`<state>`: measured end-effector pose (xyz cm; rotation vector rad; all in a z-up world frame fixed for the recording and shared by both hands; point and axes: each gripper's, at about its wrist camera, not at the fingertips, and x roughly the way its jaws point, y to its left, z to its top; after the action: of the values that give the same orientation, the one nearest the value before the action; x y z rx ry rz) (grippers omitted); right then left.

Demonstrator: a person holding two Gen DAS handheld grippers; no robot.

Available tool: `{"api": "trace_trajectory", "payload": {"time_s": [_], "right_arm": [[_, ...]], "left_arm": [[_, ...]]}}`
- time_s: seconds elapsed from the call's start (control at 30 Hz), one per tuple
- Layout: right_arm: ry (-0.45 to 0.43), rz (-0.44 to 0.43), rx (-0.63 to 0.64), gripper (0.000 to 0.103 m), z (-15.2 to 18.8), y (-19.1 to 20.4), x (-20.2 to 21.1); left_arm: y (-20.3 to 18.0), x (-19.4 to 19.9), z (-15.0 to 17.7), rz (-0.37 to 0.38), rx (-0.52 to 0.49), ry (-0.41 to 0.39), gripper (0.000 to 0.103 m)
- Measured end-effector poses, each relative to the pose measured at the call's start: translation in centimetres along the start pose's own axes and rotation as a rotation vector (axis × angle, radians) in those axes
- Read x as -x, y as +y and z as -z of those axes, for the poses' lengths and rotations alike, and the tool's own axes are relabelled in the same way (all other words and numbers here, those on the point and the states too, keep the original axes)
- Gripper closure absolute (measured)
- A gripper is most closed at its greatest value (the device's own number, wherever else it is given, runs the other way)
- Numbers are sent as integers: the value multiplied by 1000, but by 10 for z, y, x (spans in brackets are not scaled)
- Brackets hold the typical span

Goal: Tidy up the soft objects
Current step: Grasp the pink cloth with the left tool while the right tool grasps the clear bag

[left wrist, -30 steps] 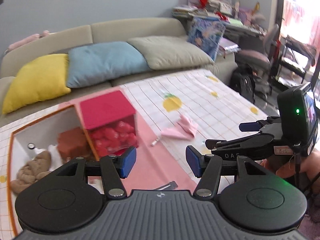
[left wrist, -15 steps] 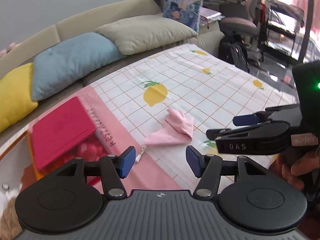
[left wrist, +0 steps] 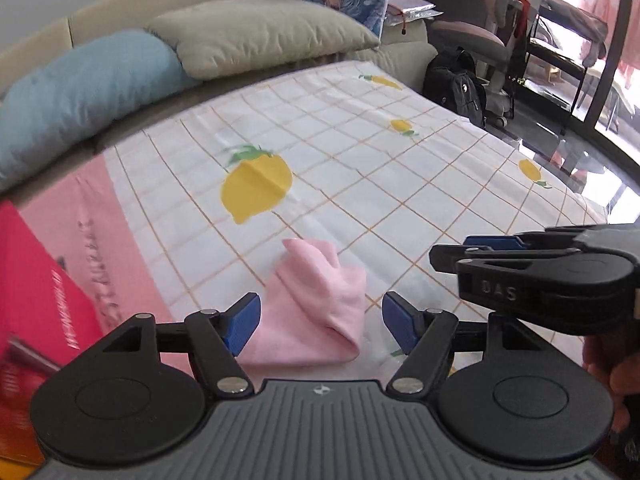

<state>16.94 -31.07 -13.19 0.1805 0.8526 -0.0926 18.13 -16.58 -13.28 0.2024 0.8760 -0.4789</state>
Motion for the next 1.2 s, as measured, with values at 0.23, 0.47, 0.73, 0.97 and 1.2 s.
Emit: {"api": "trace_trajectory", "payload": {"time_s": [0.23, 0.47, 0.73, 0.97, 1.2], "right_arm": [[12, -8, 13, 74, 1, 2, -4], [29, -66, 53, 65, 4, 12, -6], [34, -271, 136, 25, 13, 39, 3], [75, -305, 341, 7, 33, 81, 7], [126, -235, 447, 6, 51, 101, 0]], "left_arm": [[-5, -27, 6, -52, -17, 41, 39], [15, -13, 0, 5, 82, -14, 96], [33, 40, -4, -47, 148, -85, 97], [41, 77, 14, -121, 168, -76, 97], [39, 101, 35, -127, 197, -72, 97]]}}
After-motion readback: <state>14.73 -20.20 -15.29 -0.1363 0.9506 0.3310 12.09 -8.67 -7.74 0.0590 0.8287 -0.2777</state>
